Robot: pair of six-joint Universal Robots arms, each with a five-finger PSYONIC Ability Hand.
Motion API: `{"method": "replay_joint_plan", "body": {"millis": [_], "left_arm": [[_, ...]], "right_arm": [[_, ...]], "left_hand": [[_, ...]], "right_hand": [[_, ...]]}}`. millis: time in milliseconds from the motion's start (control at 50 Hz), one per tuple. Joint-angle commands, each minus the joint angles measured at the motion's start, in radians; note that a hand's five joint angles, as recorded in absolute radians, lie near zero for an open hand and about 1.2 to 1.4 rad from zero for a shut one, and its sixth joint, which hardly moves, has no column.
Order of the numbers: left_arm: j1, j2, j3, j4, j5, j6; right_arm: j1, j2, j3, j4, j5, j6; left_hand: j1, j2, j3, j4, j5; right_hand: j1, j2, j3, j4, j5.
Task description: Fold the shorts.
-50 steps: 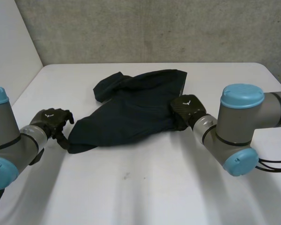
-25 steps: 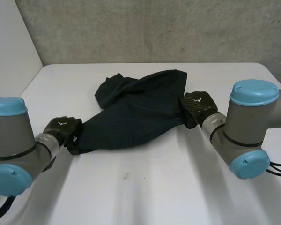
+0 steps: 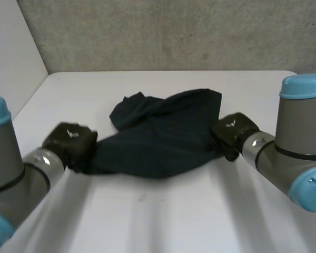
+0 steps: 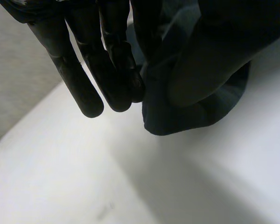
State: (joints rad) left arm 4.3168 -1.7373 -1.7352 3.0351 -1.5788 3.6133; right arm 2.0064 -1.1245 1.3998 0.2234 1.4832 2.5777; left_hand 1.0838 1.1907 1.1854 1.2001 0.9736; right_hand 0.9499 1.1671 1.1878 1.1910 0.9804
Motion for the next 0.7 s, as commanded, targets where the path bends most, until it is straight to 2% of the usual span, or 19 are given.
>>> {"method": "replay_joint_plan", "body": {"millis": [20,60,100,120,140,160,380,600,700], "left_arm": [[-0.083,-0.068,-0.066,0.062,-0.024,0.064],[-0.086,-0.114,-0.057,0.088,-0.043,0.067],[-0.092,-0.169,-0.032,0.111,-0.085,0.065],[-0.092,-0.185,-0.023,0.113,-0.099,0.064],[-0.091,-0.195,-0.011,0.113,-0.115,0.062],[-0.088,-0.211,0.009,0.111,-0.134,0.062],[-0.078,-0.222,0.101,0.113,-0.150,0.059],[-0.077,-0.278,0.192,0.110,-0.150,0.012],[-0.077,-0.307,0.229,0.096,-0.148,-0.019]], "right_arm": [[-0.028,0.006,0.056,0.008,-0.020,0.015],[-0.029,0.014,0.070,-0.024,-0.021,0.051],[-0.029,0.026,0.096,-0.065,-0.024,0.119],[-0.031,0.026,0.105,-0.074,-0.026,0.142],[-0.031,0.025,0.128,-0.088,-0.035,0.172],[-0.029,0.025,0.142,-0.093,-0.040,0.182],[-0.034,-0.070,0.301,-0.182,-0.115,0.196],[-0.028,-0.101,0.410,-0.349,-0.101,0.167],[-0.018,-0.078,0.418,-0.361,-0.095,0.165]], "left_hand": [[0.312,0.206,0.211,0.196,0.248],[0.312,0.206,0.211,0.196,0.248],[0.312,0.206,0.211,0.196,0.248],[0.312,0.206,0.211,0.196,0.248],[0.312,0.206,0.211,0.196,0.248],[0.312,0.206,0.211,0.196,0.248],[0.312,0.206,0.211,0.196,0.248],[0.312,0.206,0.211,0.196,0.248],[0.312,0.206,0.211,0.196,0.248]], "right_hand": [[0.446,0.229,0.209,0.205,0.241],[0.446,0.229,0.209,0.205,0.241],[0.316,0.099,0.078,0.075,0.111],[0.216,-0.001,-0.021,-0.025,0.011],[-0.011,-0.228,-0.249,-0.252,-0.216],[-0.080,-0.298,-0.318,-0.321,-0.285],[-0.333,-0.550,-0.571,-0.574,-0.538],[-0.342,-0.559,-0.580,-0.583,-0.547],[-0.336,-0.554,-0.574,-0.578,-0.542]]}}
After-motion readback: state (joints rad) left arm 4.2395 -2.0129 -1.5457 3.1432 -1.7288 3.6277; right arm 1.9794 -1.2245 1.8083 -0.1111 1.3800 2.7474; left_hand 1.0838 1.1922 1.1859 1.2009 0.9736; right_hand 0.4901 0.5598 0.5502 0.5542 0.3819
